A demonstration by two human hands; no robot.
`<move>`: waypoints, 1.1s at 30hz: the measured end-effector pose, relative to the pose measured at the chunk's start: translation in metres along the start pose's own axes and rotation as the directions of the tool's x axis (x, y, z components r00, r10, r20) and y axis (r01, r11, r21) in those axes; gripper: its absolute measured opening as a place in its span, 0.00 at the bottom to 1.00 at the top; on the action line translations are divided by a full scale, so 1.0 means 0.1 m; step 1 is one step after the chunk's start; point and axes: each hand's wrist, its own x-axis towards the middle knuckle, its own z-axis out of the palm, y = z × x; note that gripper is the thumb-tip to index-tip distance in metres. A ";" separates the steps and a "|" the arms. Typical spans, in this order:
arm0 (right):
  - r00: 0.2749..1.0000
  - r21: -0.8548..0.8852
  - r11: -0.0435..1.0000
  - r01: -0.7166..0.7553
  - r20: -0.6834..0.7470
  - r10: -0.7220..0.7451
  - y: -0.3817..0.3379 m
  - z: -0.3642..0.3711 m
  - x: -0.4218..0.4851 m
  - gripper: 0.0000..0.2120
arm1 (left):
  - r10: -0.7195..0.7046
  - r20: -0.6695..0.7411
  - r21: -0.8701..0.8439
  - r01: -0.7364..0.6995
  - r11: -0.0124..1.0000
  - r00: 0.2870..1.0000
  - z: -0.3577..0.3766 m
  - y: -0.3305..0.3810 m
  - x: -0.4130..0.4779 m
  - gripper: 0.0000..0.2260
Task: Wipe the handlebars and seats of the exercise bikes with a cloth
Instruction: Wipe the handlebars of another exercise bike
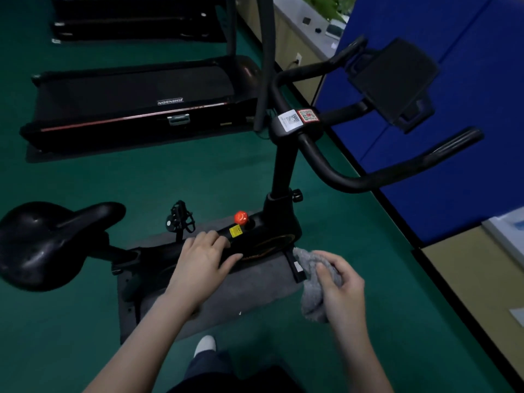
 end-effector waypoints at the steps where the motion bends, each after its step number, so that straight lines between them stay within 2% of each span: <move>1: 1.000 0.000 1.000 -0.004 -0.009 0.004 -0.02 0.04 -0.01 0.16 | 0.016 0.007 -0.008 -0.015 1.000 1.000 -0.01 -0.04 0.06 0.17; 9: 0.988 0.010 0.999 -0.040 -0.152 0.041 -0.04 0.04 0.13 0.17 | 0.095 0.055 -0.042 -0.093 0.995 0.994 0.01 -0.06 0.41 0.19; 13: 0.989 0.039 0.998 -0.056 -0.139 0.060 -0.02 -0.02 0.27 0.16 | 0.090 0.069 -0.017 -0.089 0.996 0.994 0.02 0.06 0.52 0.20; 17: 0.988 0.088 0.995 -0.055 -0.137 0.067 -0.06 -0.07 0.44 0.17 | 0.090 0.017 0.003 -0.090 0.996 0.996 0.00 0.20 0.59 0.19; 21: 0.984 0.085 0.996 -0.027 -0.173 0.041 -0.10 -0.17 0.51 0.17 | 0.096 0.051 0.017 -0.097 0.995 0.994 -0.03 0.29 0.68 0.20; 28: 0.931 0.127 0.992 0.001 -0.362 0.045 -0.14 -0.34 0.60 0.17 | 0.163 0.008 -0.007 -0.163 0.987 0.987 -0.15 0.38 0.99 0.19; 33: 0.870 0.061 0.997 0.046 -0.493 -0.010 -0.29 -0.31 0.66 0.15 | 0.223 0.004 -0.056 -0.223 0.973 0.975 -0.28 0.34 1.31 0.21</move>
